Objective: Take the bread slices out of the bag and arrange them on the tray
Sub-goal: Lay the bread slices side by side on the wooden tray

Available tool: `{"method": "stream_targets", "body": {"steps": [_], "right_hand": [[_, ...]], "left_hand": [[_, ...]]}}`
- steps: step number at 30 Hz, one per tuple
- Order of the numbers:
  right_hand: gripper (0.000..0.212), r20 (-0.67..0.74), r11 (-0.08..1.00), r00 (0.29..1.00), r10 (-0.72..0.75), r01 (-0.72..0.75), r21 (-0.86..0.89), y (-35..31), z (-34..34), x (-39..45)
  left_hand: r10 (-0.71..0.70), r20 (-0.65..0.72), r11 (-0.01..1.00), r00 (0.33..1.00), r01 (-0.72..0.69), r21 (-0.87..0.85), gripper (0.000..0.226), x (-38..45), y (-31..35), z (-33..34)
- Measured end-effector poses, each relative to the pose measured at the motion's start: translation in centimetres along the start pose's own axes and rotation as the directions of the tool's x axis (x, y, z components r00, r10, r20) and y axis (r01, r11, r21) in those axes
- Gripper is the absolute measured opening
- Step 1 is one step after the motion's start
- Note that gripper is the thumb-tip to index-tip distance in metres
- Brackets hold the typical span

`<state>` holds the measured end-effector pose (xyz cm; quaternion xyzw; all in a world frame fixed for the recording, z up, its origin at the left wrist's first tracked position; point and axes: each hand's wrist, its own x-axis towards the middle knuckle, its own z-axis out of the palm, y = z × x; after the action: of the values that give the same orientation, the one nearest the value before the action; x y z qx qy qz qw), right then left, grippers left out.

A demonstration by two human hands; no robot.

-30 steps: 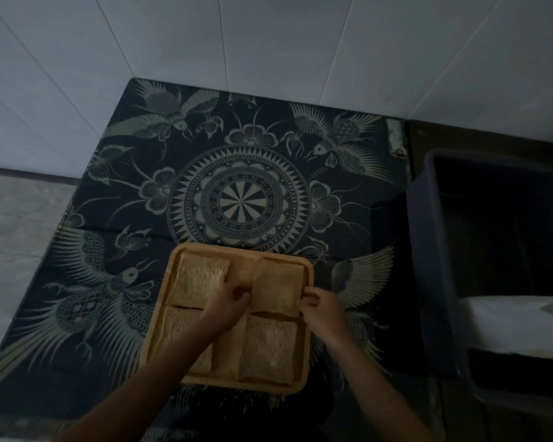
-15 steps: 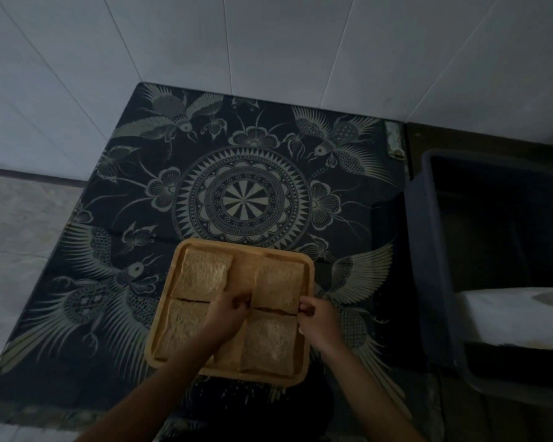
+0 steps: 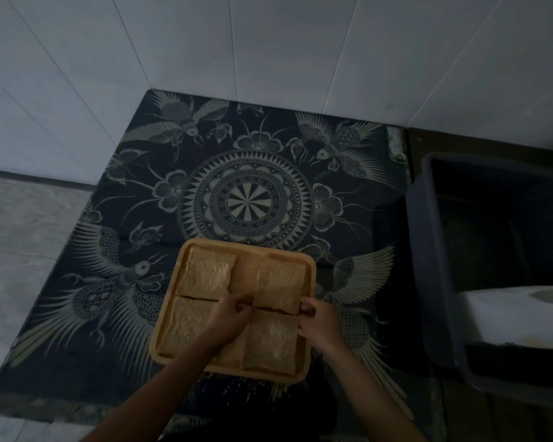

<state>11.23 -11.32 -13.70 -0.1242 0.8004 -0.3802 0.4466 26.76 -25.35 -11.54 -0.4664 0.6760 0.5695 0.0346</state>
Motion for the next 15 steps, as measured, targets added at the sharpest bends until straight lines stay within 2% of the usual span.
{"method": "stream_targets", "body": {"steps": [9, 15], "right_hand": [[0.03, 0.054, 0.999, 0.998, -0.022, 0.019, 0.046, -0.1, -0.6, -0.4], [0.03, 0.054, 0.997, 0.996, -0.067, 0.065, 0.032, -0.1, -1.0, -1.3]], "left_hand": [[0.03, 0.016, 0.999, 0.999, -0.03, 0.02, 0.037, -0.3, -0.1, -0.1], [0.014, 0.04, 0.999, 0.999, -0.016, 0.031, 0.045, -0.4, -0.3, -0.1]]}}
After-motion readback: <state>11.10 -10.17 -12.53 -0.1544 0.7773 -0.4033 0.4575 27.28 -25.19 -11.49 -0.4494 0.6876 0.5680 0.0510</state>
